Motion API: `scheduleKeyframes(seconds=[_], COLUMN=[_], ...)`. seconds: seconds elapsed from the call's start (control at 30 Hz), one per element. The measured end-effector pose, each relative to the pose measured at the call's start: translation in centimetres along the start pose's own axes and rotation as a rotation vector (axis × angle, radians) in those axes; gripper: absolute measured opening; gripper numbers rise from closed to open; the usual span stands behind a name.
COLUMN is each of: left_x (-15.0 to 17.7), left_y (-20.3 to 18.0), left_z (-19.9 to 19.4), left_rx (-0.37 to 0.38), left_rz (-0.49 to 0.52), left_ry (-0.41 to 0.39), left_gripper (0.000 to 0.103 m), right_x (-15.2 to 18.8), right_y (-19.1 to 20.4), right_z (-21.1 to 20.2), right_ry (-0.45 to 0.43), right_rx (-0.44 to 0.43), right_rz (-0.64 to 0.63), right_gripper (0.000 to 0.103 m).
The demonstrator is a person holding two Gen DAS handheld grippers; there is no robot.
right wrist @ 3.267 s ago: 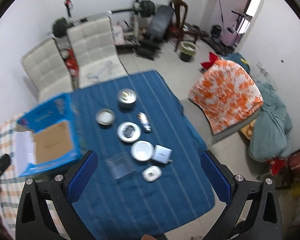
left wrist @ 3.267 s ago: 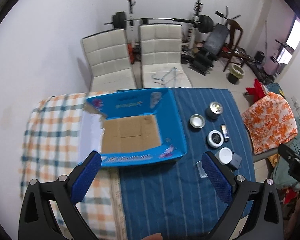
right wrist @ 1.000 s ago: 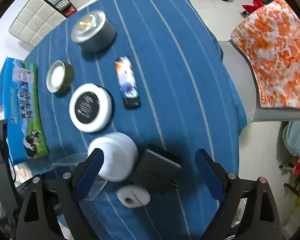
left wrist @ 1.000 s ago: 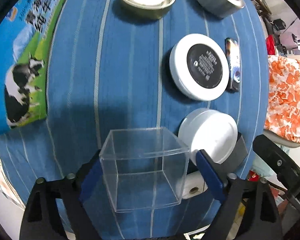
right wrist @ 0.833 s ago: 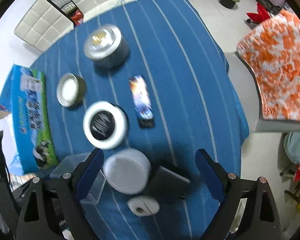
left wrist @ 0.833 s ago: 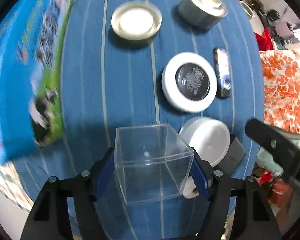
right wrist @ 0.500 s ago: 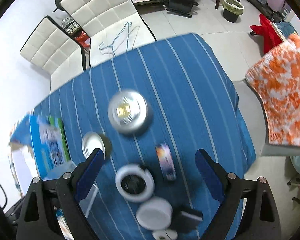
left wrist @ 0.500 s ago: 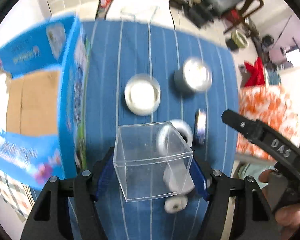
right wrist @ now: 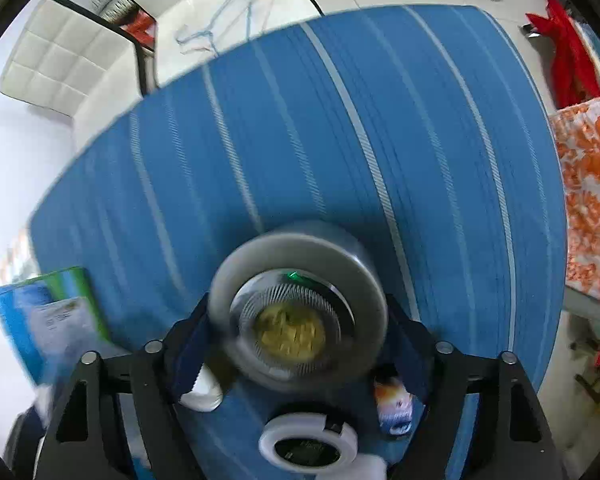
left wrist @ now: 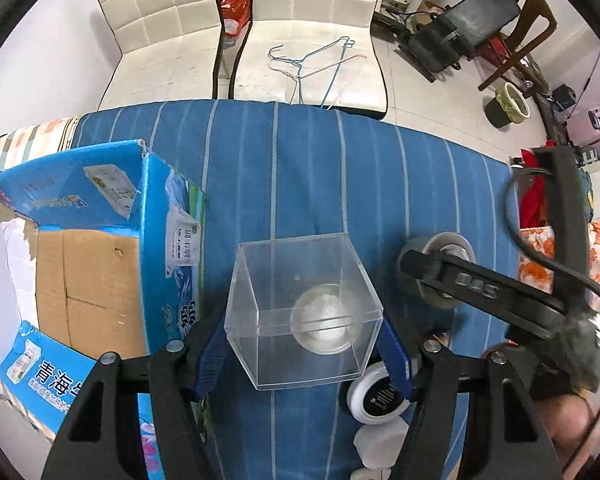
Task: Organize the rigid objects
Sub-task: 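Lift the clear box with the left tool while the right tool grasps the silver tin, then carry the clear box and silver tin into the blue carton and release both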
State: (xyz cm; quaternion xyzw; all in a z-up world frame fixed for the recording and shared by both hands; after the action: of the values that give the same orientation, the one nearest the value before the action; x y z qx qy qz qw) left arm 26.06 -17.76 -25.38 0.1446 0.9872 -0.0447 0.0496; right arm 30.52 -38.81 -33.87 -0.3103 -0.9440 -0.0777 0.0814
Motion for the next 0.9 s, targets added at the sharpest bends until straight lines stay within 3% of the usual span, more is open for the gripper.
scheduleKeyframes(seconds=[0.33,0.63,0.9], left_x=[-1.0,0.1,2.1], left_y=[-0.6,-1.3,0.3], left_z=[1.1,-0.5,-5.6], left_rx=[-0.002,0.031,0.104], left_rz=[0.006,0.020,-0.003], left_ry=[0.012,-0.008,-0.071], left_gripper=[0.064,0.064,0.064], right_x=[2.0,5.7,10.7], right_y=[0.1,-0.3,1.7], right_z=[-0.2,-4.3,-11.1], right_ry=[-0.082,-0.171,-0.229], right_rx=[0.050,-0.012,-0.119], right_rz=[-0.059,-0.129,-0.199], right_gripper=[0.076,0.076,0.076])
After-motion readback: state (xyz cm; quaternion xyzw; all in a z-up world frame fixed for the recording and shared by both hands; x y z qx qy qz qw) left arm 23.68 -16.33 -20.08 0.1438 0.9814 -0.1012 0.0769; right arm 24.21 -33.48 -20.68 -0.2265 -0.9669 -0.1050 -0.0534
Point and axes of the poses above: each gripper's, at about its wrist camera, not at the fingertips, and z roughly the way its jaws point, y to its left, x to its underside, the point moved 4 cm from there along z, roughly the way its jaws point, and after that the axes turned 12 degrees about z, right-handed, at the moved point
